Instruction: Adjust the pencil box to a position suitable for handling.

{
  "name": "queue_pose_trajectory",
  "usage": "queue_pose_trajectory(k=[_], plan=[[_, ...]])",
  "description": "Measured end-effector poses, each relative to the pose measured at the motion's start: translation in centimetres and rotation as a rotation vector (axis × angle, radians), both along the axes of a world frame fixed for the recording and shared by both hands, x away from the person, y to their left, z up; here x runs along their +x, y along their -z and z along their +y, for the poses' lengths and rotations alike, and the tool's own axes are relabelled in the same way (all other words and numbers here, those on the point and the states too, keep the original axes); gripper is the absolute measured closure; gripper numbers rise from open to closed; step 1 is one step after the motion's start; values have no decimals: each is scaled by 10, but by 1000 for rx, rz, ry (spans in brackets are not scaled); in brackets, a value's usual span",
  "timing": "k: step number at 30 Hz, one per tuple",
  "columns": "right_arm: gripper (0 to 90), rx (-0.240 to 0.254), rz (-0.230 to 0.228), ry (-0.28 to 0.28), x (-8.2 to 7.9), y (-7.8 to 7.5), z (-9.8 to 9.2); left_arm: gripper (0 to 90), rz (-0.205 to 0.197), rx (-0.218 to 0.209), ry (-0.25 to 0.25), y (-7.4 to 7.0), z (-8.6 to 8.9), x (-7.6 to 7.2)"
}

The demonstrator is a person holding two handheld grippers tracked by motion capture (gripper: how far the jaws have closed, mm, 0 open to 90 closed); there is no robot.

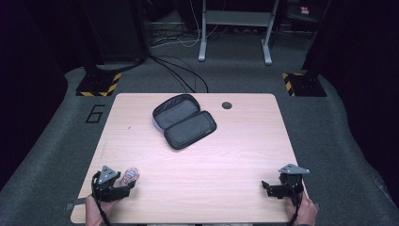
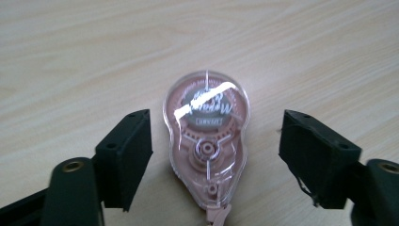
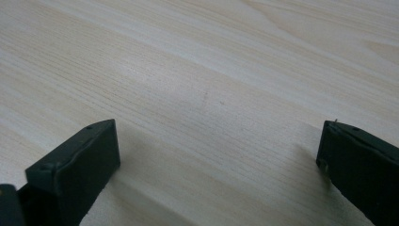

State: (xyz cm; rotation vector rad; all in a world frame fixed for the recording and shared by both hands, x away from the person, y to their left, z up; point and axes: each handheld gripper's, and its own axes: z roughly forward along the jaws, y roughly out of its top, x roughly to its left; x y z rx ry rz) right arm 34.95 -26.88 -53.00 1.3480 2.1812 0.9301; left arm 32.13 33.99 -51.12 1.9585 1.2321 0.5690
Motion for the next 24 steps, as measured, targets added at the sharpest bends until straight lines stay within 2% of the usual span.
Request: queue_pose_trajectory(k=[2,3,11,14,16,19,24], plan=[[0,0,0,0,0,0,0,214,-5,-3,5,-3,-1,1],[0,0,0,0,0,0,0,200,-11,0,13,-10,-3,6],[0,0,0,0,0,0,0,148,-36,-4,64,-30,-22,34],[0,2,2,2,0,0,0,130,-37,-18,85,-34,-31,45],[0,2,2,2,0,0,0,112,-26,-8,109,-39,-37,53],[0,0,0,0,0,0,0,105,-31,4,137,-44,-45,64],[0,0,0,-1,0,0,0,59,-31,-11,158,-50,-60,83]])
